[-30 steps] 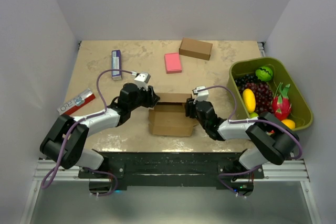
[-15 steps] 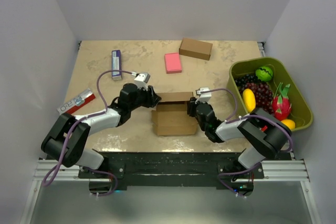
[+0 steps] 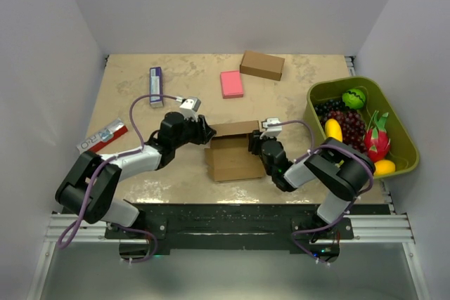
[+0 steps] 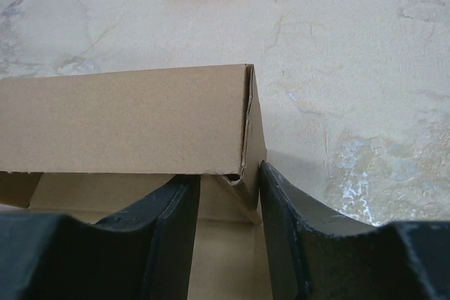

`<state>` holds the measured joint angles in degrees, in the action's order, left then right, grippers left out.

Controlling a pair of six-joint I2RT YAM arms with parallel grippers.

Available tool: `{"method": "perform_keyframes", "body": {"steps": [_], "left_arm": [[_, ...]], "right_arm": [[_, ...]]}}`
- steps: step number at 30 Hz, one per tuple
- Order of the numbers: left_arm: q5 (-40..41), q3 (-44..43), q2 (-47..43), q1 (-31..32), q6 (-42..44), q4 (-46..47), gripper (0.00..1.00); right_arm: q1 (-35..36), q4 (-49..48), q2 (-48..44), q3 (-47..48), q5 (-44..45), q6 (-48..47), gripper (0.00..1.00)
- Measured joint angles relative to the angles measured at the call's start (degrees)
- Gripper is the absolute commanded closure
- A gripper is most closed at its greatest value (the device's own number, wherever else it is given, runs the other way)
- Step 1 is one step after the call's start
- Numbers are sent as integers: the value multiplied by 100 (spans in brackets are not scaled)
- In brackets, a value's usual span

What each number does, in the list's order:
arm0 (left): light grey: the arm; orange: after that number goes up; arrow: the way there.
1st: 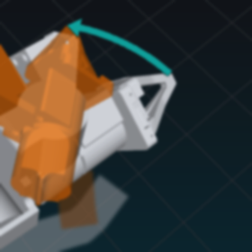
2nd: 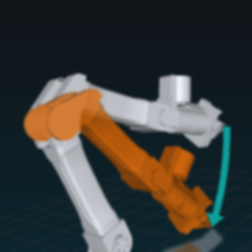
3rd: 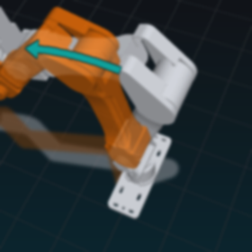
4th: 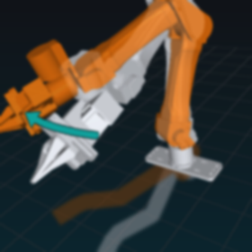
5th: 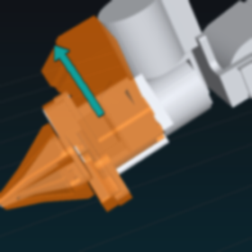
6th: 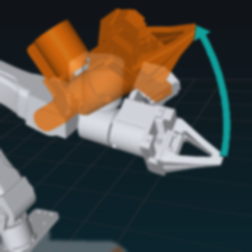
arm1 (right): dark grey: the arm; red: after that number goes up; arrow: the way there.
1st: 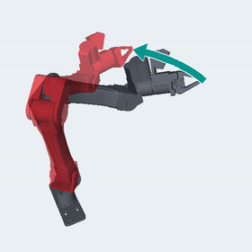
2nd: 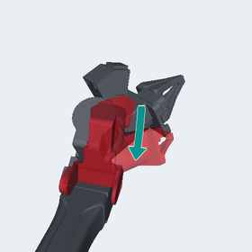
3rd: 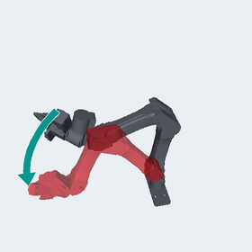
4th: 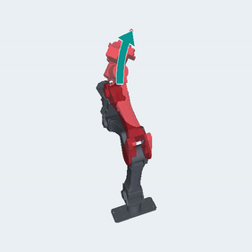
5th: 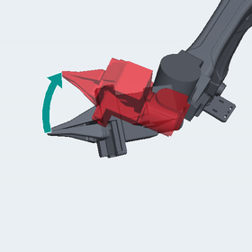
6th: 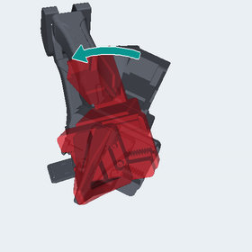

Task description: Fold the paper box

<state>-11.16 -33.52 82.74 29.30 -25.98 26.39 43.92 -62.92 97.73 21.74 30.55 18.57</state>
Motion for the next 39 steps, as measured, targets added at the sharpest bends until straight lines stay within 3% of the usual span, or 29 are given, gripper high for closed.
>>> {"method": "perform_keyframes", "body": {"steps": [8, 15, 24, 36, 38, 39], "left_arm": [[-11, 0, 26, -4, -4, 42, 58], [-7, 0, 37, -9, -7, 61, 58], [-13, 0, 83, -31, -46, 168, 59], [-157, 79, 120, -28, -245, 319, 60], [-199, 79, 155, -24, -251, 317, 56], [-216, 81, 166, -20, -245, 310, 47]], "right_arm": [[0, -560, 358, 4, 72, -267, 64], [-11, -597, 509, 109, 404, -339, 87], [-4, -476, 592, 269, 645, -354, 100], [35, 164, 688, 717, 1346, 44, 100], [44, 289, 702, 802, 1434, 101, 100], [44, 306, 713, 817, 1456, 111, 100]]}}
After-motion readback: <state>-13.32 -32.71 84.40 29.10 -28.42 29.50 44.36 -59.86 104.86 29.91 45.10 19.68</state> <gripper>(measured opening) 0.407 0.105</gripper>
